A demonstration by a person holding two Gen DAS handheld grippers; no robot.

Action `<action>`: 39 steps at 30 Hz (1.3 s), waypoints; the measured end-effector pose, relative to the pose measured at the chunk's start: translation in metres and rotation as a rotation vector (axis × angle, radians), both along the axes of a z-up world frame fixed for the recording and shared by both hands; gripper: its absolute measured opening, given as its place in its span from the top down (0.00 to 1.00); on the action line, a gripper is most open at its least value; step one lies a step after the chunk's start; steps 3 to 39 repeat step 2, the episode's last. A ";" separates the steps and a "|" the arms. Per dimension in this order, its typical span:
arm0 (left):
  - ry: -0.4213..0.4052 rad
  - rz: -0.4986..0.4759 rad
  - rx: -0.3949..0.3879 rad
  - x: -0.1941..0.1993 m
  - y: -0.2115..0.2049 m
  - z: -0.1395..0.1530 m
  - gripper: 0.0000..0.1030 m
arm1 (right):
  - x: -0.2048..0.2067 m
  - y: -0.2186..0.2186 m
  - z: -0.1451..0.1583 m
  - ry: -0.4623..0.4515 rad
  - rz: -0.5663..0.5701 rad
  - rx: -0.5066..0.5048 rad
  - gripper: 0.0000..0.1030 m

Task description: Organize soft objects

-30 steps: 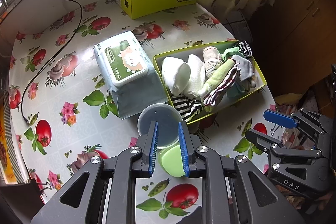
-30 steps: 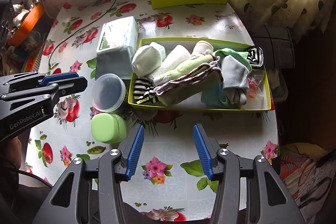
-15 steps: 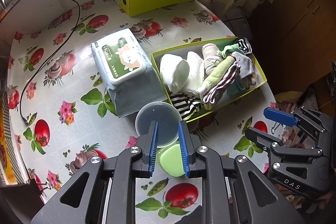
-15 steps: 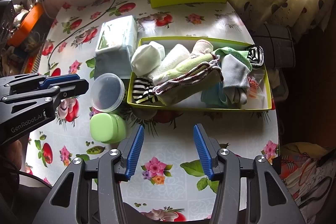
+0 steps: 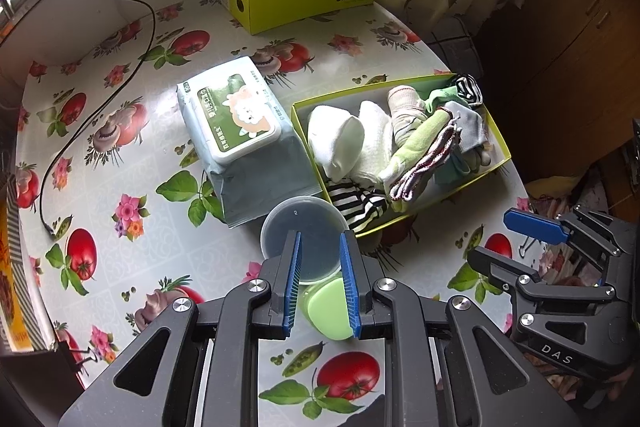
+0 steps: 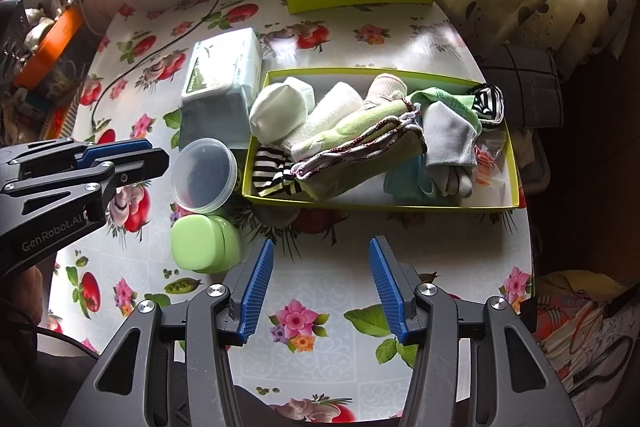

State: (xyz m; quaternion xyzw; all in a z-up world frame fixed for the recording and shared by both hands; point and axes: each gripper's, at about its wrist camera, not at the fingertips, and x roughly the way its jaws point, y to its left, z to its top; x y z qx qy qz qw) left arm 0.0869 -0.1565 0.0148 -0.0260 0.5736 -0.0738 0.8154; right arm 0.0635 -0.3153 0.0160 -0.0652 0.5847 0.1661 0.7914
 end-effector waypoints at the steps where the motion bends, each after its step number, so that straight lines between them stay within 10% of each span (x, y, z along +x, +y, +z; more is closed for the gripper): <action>1: -0.001 0.000 0.002 0.000 0.000 0.000 0.80 | 0.000 0.000 0.000 0.000 0.000 0.000 0.52; 39: 0.000 -0.001 0.001 0.000 0.000 0.001 0.80 | 0.001 0.000 0.000 0.001 0.001 0.000 0.52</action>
